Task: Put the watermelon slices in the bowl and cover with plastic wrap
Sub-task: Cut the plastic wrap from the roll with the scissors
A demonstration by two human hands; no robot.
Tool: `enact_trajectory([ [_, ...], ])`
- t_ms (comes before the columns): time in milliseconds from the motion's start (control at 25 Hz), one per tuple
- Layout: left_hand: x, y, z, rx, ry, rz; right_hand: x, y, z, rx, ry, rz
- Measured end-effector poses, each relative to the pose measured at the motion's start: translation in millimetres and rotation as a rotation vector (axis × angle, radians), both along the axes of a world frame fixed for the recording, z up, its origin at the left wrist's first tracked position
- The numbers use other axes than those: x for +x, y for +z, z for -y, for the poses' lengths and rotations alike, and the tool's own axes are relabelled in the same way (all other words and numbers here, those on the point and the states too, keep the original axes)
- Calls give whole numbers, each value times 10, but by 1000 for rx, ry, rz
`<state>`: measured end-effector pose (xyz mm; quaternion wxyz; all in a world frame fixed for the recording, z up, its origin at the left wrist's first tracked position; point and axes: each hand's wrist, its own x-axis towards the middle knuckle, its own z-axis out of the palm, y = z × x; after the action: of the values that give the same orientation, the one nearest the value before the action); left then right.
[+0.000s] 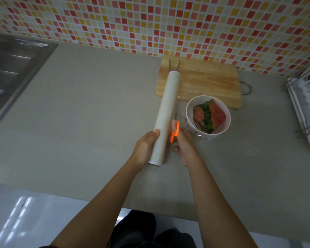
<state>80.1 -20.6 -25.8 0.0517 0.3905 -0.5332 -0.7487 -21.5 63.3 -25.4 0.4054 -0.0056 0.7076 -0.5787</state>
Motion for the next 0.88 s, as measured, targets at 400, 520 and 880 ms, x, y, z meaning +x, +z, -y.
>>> enact_trajectory([
  [400, 71, 23, 176, -20, -27, 6, -113, -42, 259, -129, -89, -66],
  [520, 119, -30, 243, -25, -57, 6, -186, 0, 335, -92, -56, -38],
  [880, 181, 9, 439, -43, -106, 4, -350, 60, 645, -136, -162, -113],
])
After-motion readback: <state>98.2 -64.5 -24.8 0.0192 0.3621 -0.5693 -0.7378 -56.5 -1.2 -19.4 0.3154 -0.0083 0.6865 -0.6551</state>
